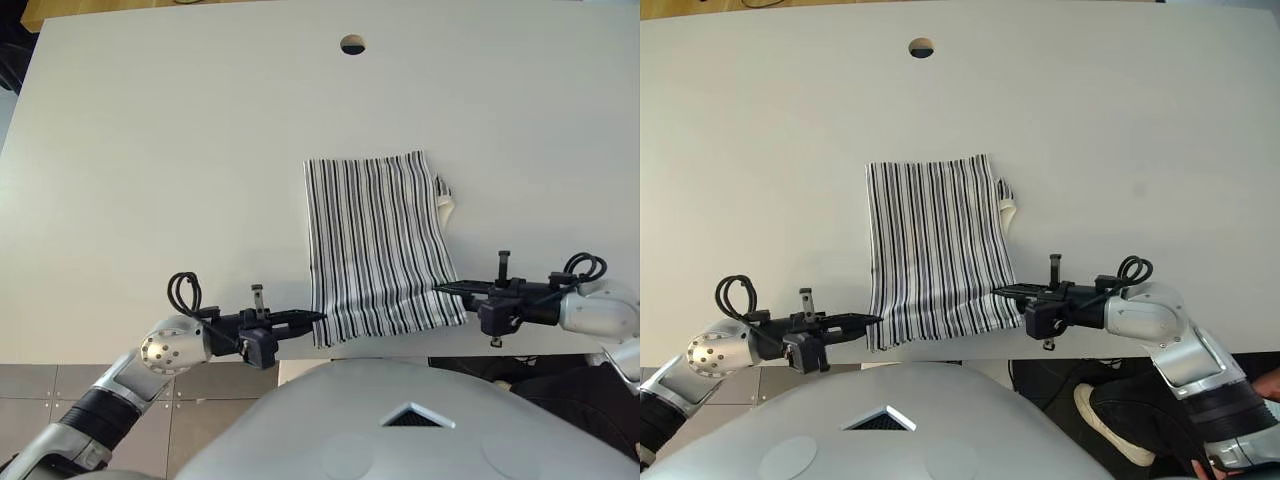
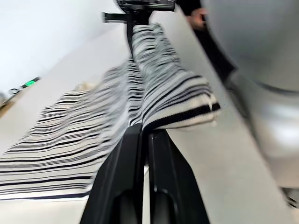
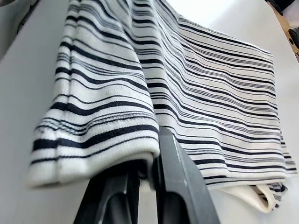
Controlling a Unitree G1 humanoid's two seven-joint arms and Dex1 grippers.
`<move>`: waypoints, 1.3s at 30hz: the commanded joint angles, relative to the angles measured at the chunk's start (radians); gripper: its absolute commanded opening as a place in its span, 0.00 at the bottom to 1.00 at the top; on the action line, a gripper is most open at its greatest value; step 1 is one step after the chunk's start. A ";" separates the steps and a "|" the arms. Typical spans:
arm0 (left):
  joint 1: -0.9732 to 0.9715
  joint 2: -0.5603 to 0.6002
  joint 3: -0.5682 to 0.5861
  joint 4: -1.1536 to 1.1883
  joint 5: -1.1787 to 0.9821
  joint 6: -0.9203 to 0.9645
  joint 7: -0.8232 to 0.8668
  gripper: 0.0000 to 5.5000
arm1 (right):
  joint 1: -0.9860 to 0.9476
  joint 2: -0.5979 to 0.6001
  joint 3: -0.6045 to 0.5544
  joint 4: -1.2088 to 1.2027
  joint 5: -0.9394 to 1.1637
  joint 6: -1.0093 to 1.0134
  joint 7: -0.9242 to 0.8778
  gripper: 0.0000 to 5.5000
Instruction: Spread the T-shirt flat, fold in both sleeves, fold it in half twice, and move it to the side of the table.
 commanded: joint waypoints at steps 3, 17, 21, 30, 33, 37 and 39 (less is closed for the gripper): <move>-0.198 -0.157 0.118 0.159 0.016 0.155 0.054 0.02 | -0.123 0.134 -0.034 0.056 0.158 0.105 -0.011 0.05; -0.527 -0.365 0.161 0.468 0.364 0.251 0.242 0.06 | -0.502 0.430 -0.073 0.525 -0.008 0.192 -0.218 0.05; -0.576 -0.394 0.182 0.481 0.398 0.249 0.297 0.19 | -0.572 0.481 -0.100 0.599 -0.012 0.201 -0.261 0.18; -0.606 -0.421 0.190 0.563 0.488 0.278 0.417 0.43 | -0.694 0.570 -0.098 0.754 -0.077 0.189 -0.331 0.45; -0.605 -0.436 0.207 0.561 0.486 0.296 0.457 0.53 | -0.766 0.596 -0.107 0.845 -0.107 0.188 -0.376 0.50; -0.594 -0.439 0.278 0.602 0.466 0.350 0.545 0.63 | -0.841 0.640 -0.131 0.936 -0.133 0.152 -0.486 0.50; -0.573 -0.437 0.334 0.595 0.442 0.383 0.595 0.70 | -0.804 0.652 -0.135 0.844 -0.116 0.091 -0.488 0.50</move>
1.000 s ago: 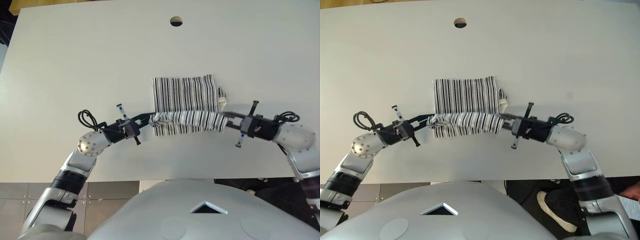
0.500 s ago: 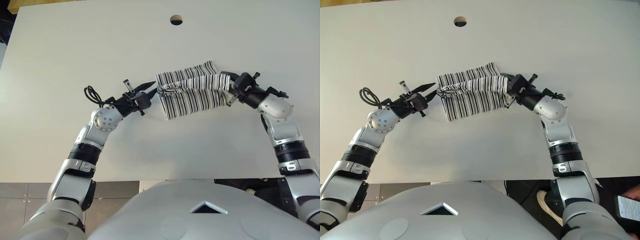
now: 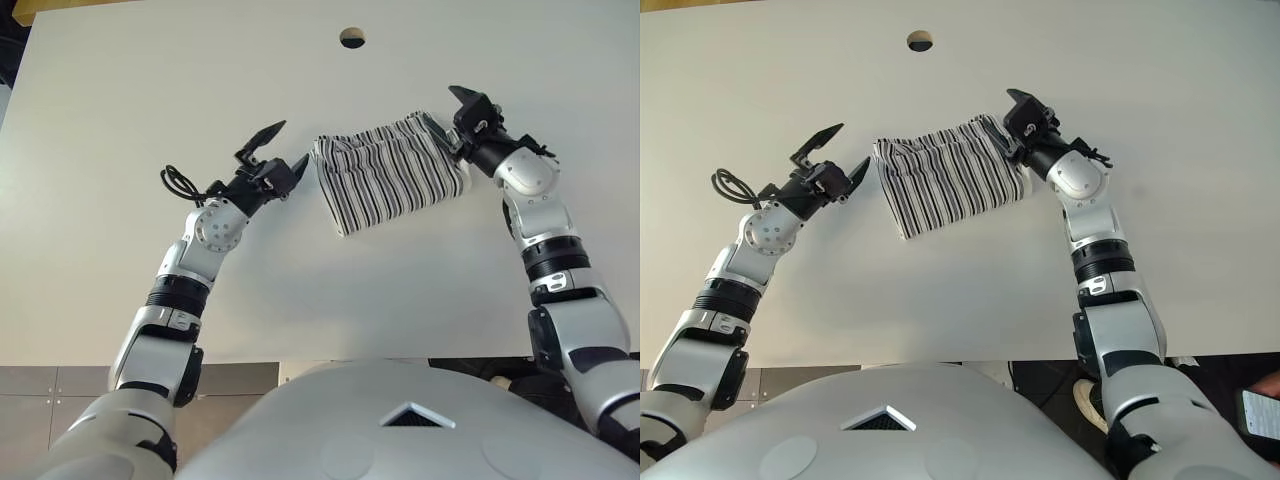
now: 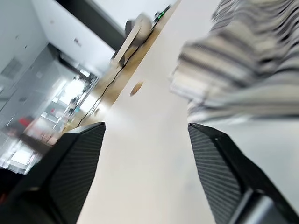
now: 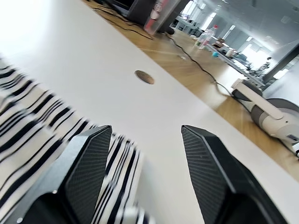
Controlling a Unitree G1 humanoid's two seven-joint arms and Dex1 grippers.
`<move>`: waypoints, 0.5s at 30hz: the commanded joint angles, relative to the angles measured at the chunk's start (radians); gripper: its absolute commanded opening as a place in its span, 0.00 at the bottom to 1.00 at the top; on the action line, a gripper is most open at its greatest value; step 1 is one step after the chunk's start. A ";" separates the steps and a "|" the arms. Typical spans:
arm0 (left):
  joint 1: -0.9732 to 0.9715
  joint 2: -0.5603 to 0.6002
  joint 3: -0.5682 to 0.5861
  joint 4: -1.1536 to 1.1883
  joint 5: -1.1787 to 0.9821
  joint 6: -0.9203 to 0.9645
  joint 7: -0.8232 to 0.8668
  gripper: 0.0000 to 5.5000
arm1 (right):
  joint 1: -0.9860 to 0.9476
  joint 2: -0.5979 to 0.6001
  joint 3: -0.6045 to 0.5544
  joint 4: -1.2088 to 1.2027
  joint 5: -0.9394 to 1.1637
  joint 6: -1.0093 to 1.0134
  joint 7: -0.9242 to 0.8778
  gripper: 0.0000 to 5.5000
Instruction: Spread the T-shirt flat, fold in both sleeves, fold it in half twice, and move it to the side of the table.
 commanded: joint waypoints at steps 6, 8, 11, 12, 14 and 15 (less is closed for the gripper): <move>-0.011 -0.089 0.229 0.055 -0.199 0.124 0.142 0.88 | 0.069 0.078 0.150 -0.111 -0.019 -0.091 0.169 0.50; -0.063 -0.142 0.261 0.097 -0.238 0.099 0.186 0.89 | -0.030 0.113 0.177 0.132 -0.090 -0.047 0.115 0.50; -0.088 -0.207 0.290 0.117 -0.308 0.029 0.174 0.89 | -0.138 0.151 0.142 0.392 -0.098 0.035 0.042 0.50; -0.085 -0.218 0.295 0.118 -0.323 0.011 0.165 0.89 | -0.156 0.161 0.120 0.437 -0.079 0.052 0.036 0.50; -0.076 -0.231 0.301 0.117 -0.342 -0.016 0.152 0.89 | -0.187 0.179 0.058 0.507 -0.031 0.099 0.009 0.50; -0.070 -0.239 0.308 0.110 -0.357 -0.027 0.143 0.89 | -0.201 0.185 0.012 0.535 0.003 0.131 -0.012 0.50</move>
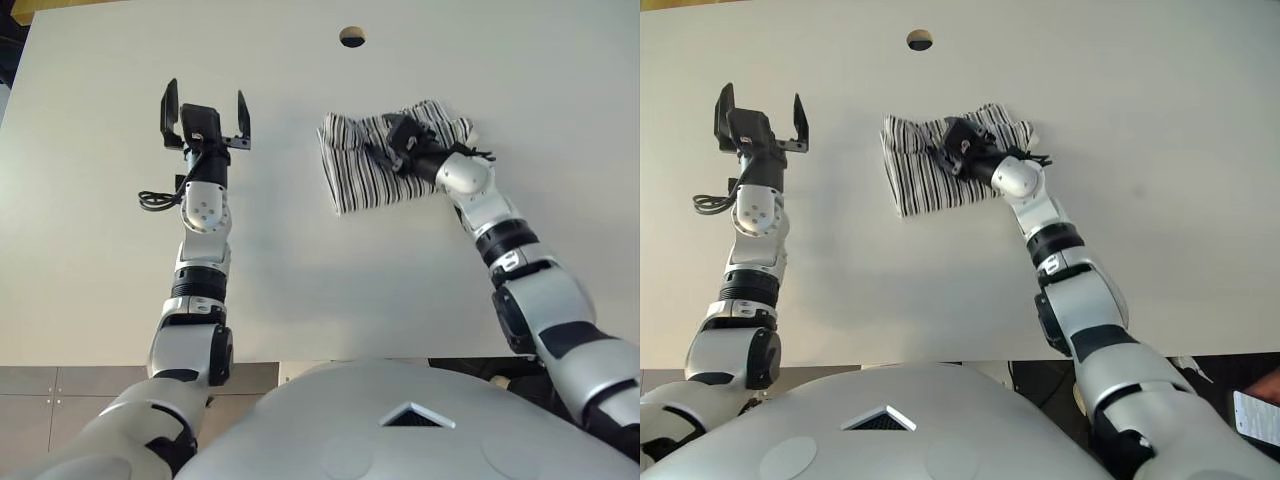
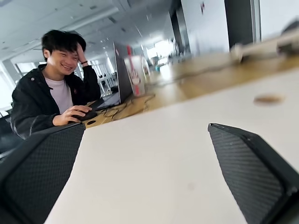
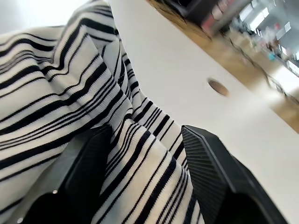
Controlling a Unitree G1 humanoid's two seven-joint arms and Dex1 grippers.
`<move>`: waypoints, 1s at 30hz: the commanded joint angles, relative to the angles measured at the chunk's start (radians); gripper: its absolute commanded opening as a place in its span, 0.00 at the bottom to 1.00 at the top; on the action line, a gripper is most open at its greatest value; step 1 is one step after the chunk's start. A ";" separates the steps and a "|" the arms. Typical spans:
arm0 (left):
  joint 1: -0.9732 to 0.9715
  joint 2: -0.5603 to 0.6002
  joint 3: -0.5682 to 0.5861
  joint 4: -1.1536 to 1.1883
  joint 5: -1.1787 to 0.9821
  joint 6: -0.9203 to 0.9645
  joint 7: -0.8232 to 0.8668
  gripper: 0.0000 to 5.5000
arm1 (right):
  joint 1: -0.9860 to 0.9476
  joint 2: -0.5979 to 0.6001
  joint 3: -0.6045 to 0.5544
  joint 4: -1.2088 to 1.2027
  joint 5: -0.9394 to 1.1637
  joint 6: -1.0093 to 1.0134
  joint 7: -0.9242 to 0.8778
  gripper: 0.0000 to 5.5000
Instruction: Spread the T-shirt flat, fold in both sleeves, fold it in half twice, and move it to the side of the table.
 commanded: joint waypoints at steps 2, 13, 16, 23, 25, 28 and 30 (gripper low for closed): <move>0.007 -0.027 0.030 -0.005 -0.061 -0.052 -0.044 0.89 | -0.032 0.000 -0.210 0.171 0.147 0.199 -0.104 0.50; -0.039 -0.064 0.073 0.070 -0.037 -0.123 0.045 0.89 | 0.005 -0.363 -0.816 0.228 0.532 0.266 -0.628 0.50; -0.061 -0.077 0.098 0.097 -0.043 -0.185 0.084 0.89 | 0.035 -0.374 -0.877 0.223 0.554 0.241 -0.682 0.50; -0.119 -0.105 0.060 0.105 0.024 -0.226 0.112 0.89 | 0.012 -0.320 -0.776 0.084 0.398 -0.106 -0.773 0.50; -0.152 -0.118 0.047 0.108 0.062 -0.235 0.146 0.89 | 0.006 -0.196 -0.611 -0.052 0.223 -0.274 -0.811 0.50; -0.206 -0.164 0.016 0.108 0.108 -0.263 0.189 0.89 | 0.024 0.028 -0.320 -0.217 -0.036 -0.407 -0.790 0.50; -0.214 -0.201 -0.006 0.134 0.129 -0.284 0.210 0.89 | 0.054 0.100 -0.189 -0.229 -0.182 -0.438 -0.822 0.54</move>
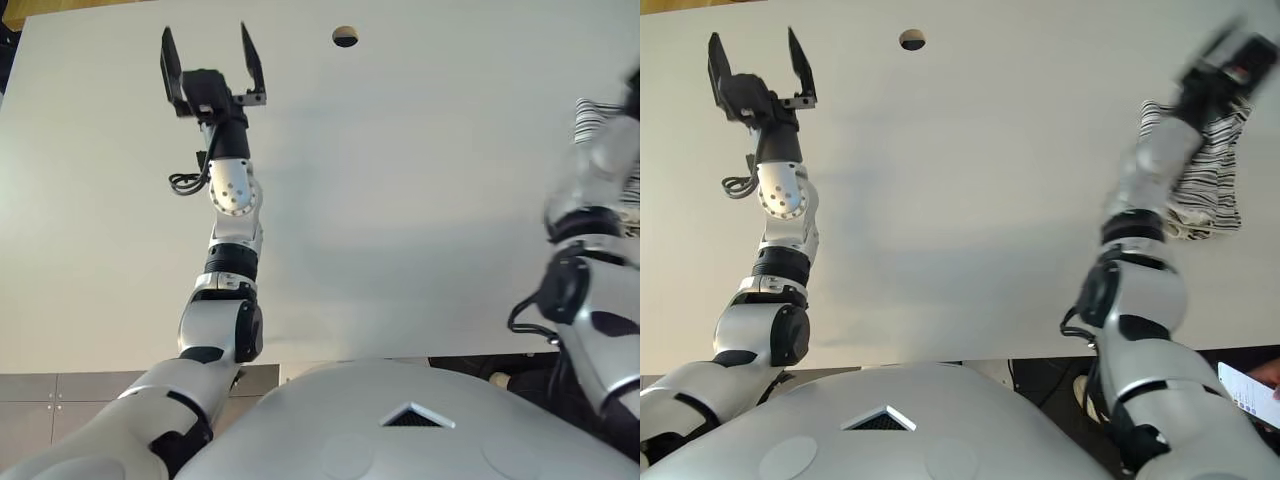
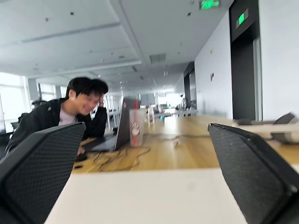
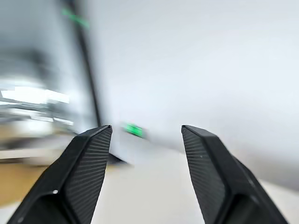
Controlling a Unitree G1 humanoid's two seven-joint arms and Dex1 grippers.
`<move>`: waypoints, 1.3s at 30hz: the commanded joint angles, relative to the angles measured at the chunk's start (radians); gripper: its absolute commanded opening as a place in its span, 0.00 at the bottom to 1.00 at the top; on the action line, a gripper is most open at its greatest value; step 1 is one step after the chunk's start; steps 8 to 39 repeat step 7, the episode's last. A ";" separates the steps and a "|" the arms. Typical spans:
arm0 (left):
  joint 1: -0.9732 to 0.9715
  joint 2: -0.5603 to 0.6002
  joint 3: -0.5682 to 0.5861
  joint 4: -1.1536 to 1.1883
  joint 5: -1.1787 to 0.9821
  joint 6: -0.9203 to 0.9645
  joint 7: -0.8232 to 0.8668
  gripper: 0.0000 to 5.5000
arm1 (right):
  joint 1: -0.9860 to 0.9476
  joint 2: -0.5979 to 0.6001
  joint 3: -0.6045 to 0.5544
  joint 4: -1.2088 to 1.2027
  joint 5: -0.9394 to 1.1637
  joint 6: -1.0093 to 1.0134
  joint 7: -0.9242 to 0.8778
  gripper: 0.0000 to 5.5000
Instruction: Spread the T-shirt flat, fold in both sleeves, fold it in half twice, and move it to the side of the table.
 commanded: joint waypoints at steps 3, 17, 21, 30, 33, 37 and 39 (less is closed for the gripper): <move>0.011 -0.069 -0.054 0.066 0.089 -0.075 0.092 0.89 | 0.077 0.168 0.297 0.022 -0.311 -0.055 -0.063 0.63; 0.068 -0.051 -0.046 0.061 0.138 -0.102 0.175 0.89 | 0.148 0.163 0.303 0.024 -0.302 -0.115 -0.080 0.76; 0.068 -0.051 -0.046 0.061 0.138 -0.102 0.175 0.89 | 0.148 0.163 0.303 0.024 -0.302 -0.115 -0.080 0.76; 0.068 -0.051 -0.046 0.061 0.138 -0.102 0.175 0.89 | 0.148 0.163 0.303 0.024 -0.302 -0.115 -0.080 0.76; 0.068 -0.051 -0.046 0.061 0.138 -0.102 0.175 0.89 | 0.148 0.163 0.303 0.024 -0.302 -0.115 -0.080 0.76; 0.068 -0.051 -0.046 0.061 0.138 -0.102 0.175 0.89 | 0.148 0.163 0.303 0.024 -0.302 -0.115 -0.080 0.76; 0.068 -0.051 -0.046 0.061 0.138 -0.102 0.175 0.89 | 0.148 0.163 0.303 0.024 -0.302 -0.115 -0.080 0.76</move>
